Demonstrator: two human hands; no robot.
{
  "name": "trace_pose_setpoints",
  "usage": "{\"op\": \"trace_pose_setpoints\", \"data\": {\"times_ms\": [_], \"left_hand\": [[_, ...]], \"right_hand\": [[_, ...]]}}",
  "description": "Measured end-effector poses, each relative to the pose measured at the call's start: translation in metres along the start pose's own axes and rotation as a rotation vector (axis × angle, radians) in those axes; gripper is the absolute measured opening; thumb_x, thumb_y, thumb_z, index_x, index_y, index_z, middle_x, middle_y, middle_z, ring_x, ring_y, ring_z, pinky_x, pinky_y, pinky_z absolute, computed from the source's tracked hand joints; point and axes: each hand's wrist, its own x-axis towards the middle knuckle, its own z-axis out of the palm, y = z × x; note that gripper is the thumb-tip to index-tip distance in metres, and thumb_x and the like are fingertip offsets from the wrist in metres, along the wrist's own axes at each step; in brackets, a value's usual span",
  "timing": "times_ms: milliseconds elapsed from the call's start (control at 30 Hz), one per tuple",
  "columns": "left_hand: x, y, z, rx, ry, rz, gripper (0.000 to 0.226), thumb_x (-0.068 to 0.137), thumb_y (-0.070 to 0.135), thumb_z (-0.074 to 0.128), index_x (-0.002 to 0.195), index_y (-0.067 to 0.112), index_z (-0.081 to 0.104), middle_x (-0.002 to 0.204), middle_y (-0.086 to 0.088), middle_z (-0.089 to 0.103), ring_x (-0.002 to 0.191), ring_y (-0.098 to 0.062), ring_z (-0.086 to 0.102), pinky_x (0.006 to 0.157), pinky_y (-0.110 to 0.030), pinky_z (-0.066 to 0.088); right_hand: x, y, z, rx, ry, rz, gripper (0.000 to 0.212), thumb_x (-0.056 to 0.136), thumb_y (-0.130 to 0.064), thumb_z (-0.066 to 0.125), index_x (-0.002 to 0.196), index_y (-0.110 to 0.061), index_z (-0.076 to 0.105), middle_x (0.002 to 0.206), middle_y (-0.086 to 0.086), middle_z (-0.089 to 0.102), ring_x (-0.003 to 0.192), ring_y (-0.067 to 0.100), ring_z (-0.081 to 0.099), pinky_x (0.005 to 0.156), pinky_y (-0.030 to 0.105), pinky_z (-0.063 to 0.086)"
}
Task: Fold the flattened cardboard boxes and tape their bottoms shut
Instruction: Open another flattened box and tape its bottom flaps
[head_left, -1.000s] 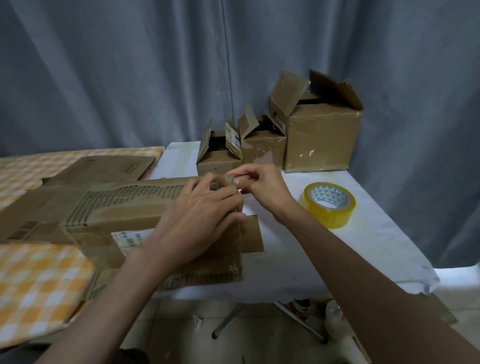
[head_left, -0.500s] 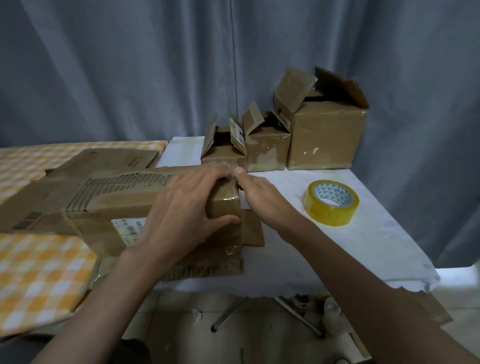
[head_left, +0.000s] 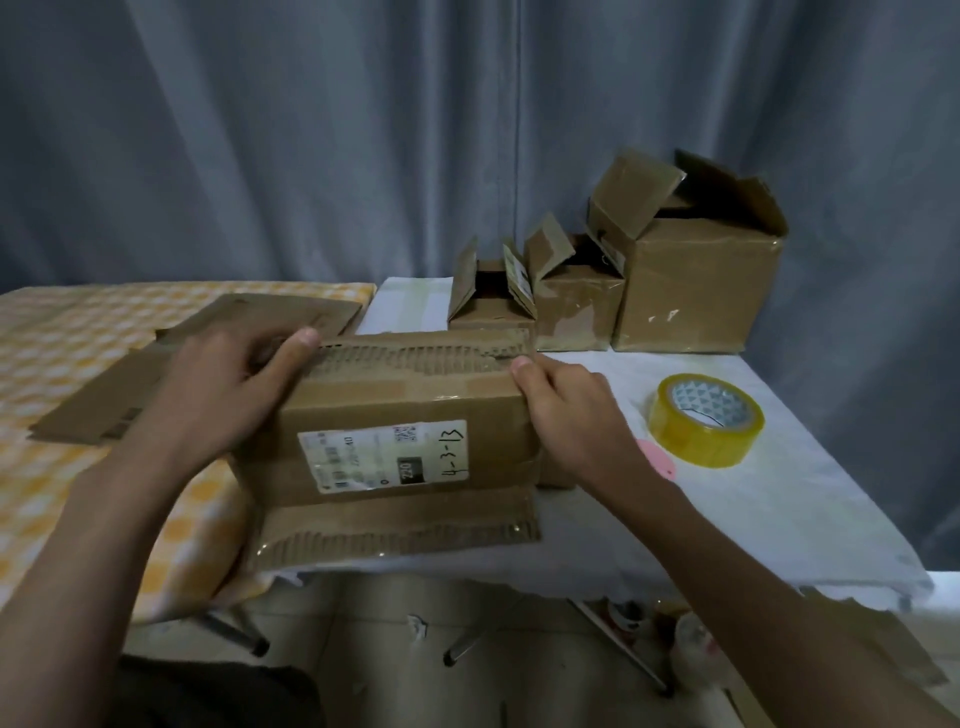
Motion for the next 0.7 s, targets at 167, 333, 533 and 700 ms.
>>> {"op": "trace_pose_setpoints", "data": {"times_ms": [167, 333, 533, 700], "left_hand": [[-0.003, 0.007, -0.002, -0.174, -0.024, 0.017, 0.046, 0.082, 0.067, 0.05, 0.104, 0.035, 0.073, 0.103, 0.019, 0.07, 0.093, 0.002, 0.06, 0.08, -0.027, 0.046], [-0.01, 0.02, 0.005, -0.357, -0.219, 0.134, 0.058, 0.068, 0.081, 0.062, 0.111, 0.044, 0.073, 0.123, 0.026, 0.064, 0.12, -0.002, 0.055, 0.096, -0.033, 0.044], [-0.016, 0.032, 0.005, -0.538, -0.38, 0.214, 0.068, 0.054, 0.068, 0.08, 0.116, 0.04, 0.072, 0.13, 0.015, 0.061, 0.116, -0.015, 0.057, 0.084, -0.029, 0.045], [-0.023, 0.045, 0.016, -0.582, -0.391, 0.303, 0.068, 0.055, 0.052, 0.089, 0.119, 0.04, 0.071, 0.119, 0.009, 0.057, 0.107, -0.018, 0.053, 0.079, -0.025, 0.045]], "right_hand": [[0.024, 0.004, -0.014, 0.108, 0.131, 0.076, 0.033, 0.101, -0.039, 0.046, 0.08, -0.024, 0.067, 0.097, 0.007, 0.067, 0.095, 0.027, 0.059, 0.085, 0.037, 0.045], [0.049, 0.016, -0.015, 0.144, 0.269, 0.153, 0.031, 0.096, -0.045, 0.049, 0.108, -0.029, 0.072, 0.126, 0.007, 0.056, 0.108, 0.019, 0.051, 0.102, 0.04, 0.042], [0.051, 0.007, -0.002, 0.285, 0.34, 0.128, 0.034, 0.088, -0.048, 0.057, 0.114, -0.027, 0.053, 0.116, 0.008, 0.057, 0.104, 0.023, 0.059, 0.098, 0.051, 0.048], [0.042, 0.0, 0.01, 0.382, 0.217, 0.082, 0.039, 0.094, -0.034, 0.063, 0.129, -0.025, 0.047, 0.12, -0.008, 0.055, 0.115, 0.014, 0.055, 0.102, 0.033, 0.044]]}}
